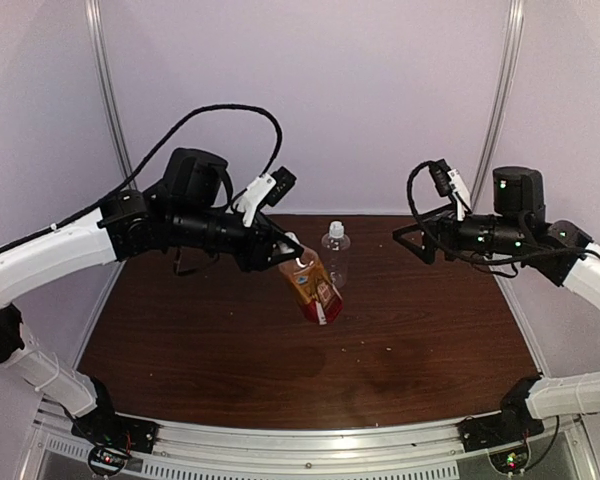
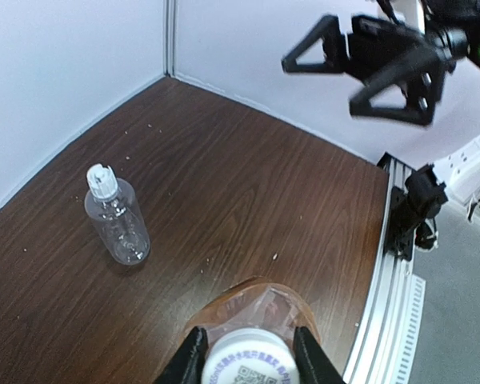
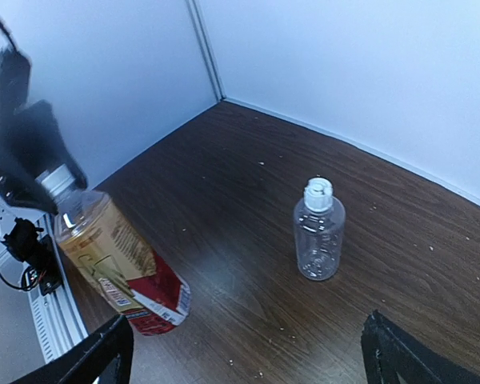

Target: Unscrew the bottle caps

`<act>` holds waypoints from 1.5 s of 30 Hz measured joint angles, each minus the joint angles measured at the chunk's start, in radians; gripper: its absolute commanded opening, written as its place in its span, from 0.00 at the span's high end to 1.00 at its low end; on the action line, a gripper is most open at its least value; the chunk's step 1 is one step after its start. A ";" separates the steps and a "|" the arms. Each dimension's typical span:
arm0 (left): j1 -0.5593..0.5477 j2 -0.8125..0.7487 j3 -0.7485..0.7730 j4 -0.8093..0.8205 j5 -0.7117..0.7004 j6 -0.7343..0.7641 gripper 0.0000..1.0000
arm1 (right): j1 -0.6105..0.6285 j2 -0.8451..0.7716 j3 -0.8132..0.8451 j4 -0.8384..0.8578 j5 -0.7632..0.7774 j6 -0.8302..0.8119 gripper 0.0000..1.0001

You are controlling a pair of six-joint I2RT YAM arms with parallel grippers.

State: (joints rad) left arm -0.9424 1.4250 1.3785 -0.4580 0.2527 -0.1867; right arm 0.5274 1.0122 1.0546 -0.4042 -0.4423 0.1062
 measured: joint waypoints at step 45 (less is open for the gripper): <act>0.039 -0.006 -0.003 0.181 0.042 -0.392 0.91 | 0.451 0.316 0.132 0.058 0.372 -0.230 0.14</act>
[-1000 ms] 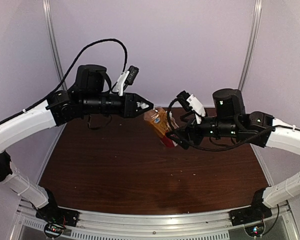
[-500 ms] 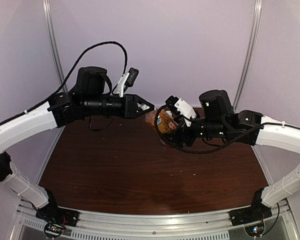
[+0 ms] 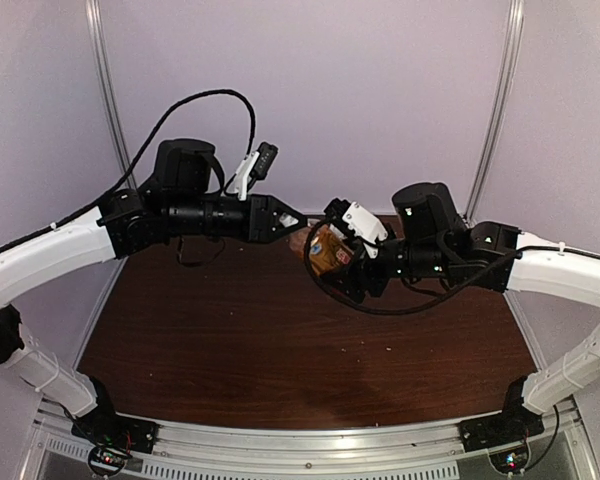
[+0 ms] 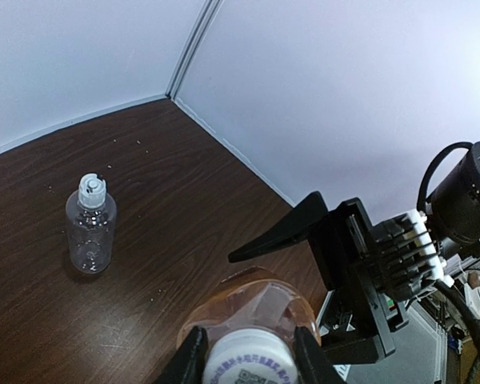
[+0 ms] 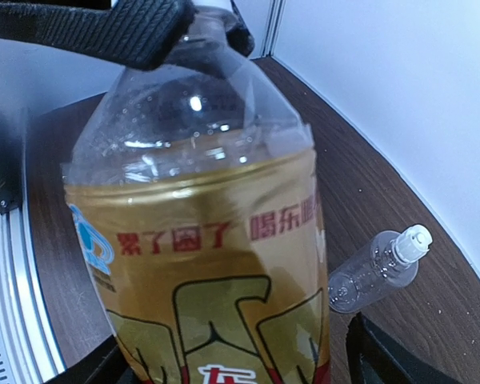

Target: Unscrew the bottle caps

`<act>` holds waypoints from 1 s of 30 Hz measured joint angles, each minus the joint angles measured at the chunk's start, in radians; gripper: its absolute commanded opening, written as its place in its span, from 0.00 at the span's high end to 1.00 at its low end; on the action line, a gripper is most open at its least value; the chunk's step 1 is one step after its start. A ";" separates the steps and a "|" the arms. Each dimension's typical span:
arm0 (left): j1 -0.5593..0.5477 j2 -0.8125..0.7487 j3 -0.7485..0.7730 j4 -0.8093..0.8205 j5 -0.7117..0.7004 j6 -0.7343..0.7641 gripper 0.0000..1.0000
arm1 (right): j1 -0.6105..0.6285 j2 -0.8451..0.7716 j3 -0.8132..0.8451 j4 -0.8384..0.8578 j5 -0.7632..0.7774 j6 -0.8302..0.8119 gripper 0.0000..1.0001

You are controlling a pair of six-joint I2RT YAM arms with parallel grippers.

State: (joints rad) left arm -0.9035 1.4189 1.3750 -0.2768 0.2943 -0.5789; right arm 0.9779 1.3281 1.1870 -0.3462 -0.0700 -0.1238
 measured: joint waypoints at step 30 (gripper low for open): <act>0.002 -0.023 -0.012 0.023 0.021 0.003 0.56 | -0.003 0.000 -0.002 0.024 -0.075 -0.083 0.43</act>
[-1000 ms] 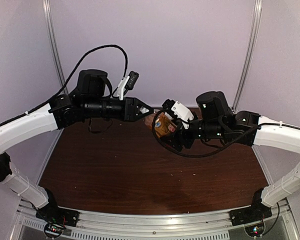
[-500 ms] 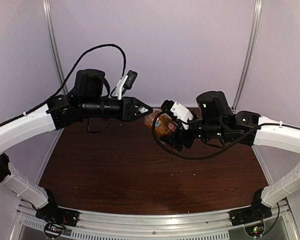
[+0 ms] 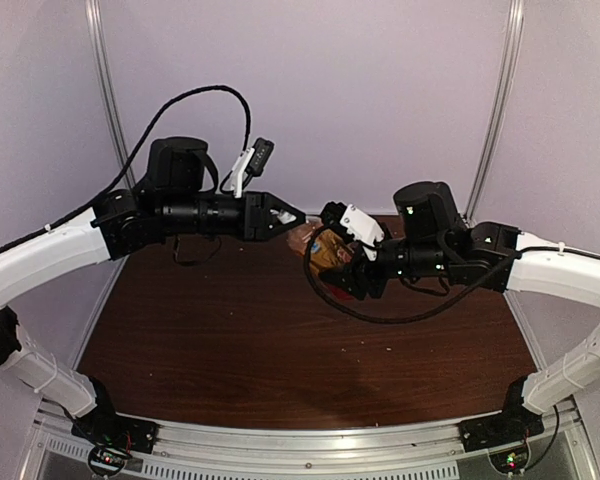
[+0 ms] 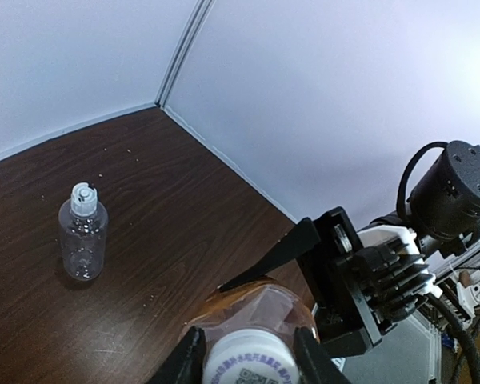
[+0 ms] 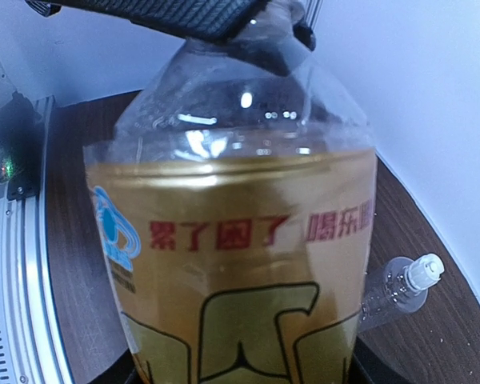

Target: Unscrew the bottle caps

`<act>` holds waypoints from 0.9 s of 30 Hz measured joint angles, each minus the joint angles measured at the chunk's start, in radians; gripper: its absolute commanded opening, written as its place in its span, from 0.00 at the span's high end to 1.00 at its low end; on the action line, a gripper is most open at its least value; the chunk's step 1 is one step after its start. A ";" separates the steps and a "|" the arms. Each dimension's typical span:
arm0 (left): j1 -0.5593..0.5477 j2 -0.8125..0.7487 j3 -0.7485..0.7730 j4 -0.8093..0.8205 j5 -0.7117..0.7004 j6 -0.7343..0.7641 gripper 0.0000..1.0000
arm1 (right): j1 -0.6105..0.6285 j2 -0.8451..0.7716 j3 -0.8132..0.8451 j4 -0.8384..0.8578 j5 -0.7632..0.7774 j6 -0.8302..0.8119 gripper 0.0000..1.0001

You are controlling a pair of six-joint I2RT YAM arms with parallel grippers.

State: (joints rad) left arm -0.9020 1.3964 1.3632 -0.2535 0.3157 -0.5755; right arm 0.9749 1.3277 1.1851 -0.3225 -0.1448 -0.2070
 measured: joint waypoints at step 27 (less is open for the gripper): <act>0.003 -0.083 0.017 0.040 0.337 0.316 0.36 | -0.045 -0.105 -0.098 0.093 -0.486 0.163 0.48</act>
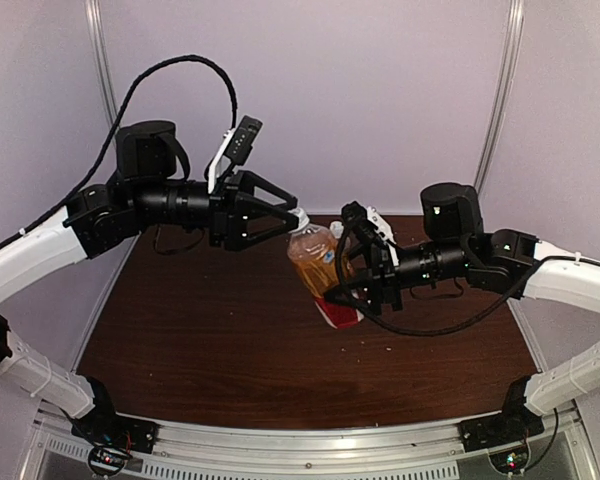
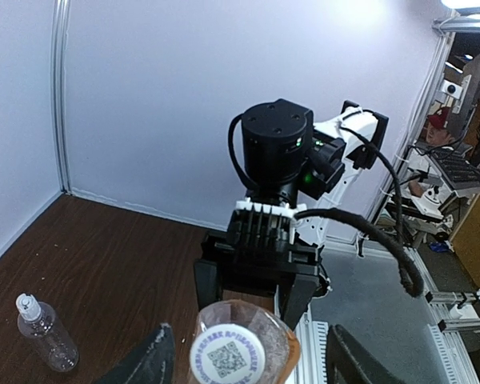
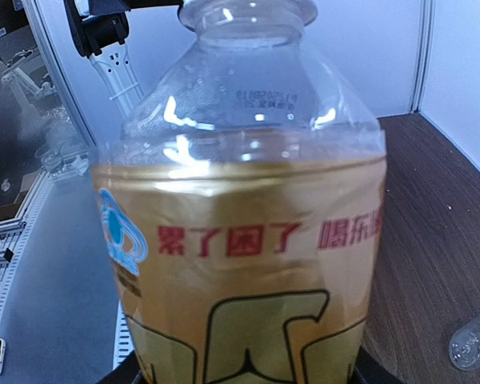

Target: Unscrew the bottle caps

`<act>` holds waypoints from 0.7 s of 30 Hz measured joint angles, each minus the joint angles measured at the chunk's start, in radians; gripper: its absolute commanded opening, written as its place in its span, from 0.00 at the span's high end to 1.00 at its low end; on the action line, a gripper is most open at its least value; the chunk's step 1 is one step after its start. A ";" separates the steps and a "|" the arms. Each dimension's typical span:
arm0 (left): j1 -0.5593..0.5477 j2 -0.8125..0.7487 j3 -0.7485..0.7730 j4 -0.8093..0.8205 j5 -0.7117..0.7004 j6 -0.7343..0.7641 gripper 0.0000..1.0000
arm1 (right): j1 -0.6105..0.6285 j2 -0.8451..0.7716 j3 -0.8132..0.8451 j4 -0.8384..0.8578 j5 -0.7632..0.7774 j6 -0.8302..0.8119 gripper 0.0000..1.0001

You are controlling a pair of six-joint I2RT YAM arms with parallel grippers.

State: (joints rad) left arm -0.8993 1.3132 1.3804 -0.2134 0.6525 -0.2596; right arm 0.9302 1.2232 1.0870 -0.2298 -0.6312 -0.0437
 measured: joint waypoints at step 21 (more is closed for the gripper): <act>0.001 0.022 -0.018 0.093 0.058 -0.021 0.49 | 0.000 0.013 0.000 0.041 -0.060 0.025 0.49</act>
State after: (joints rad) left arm -0.8982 1.3354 1.3628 -0.1200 0.7109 -0.2802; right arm 0.9302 1.2358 1.0870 -0.1890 -0.6914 -0.0189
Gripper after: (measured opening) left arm 0.506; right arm 0.560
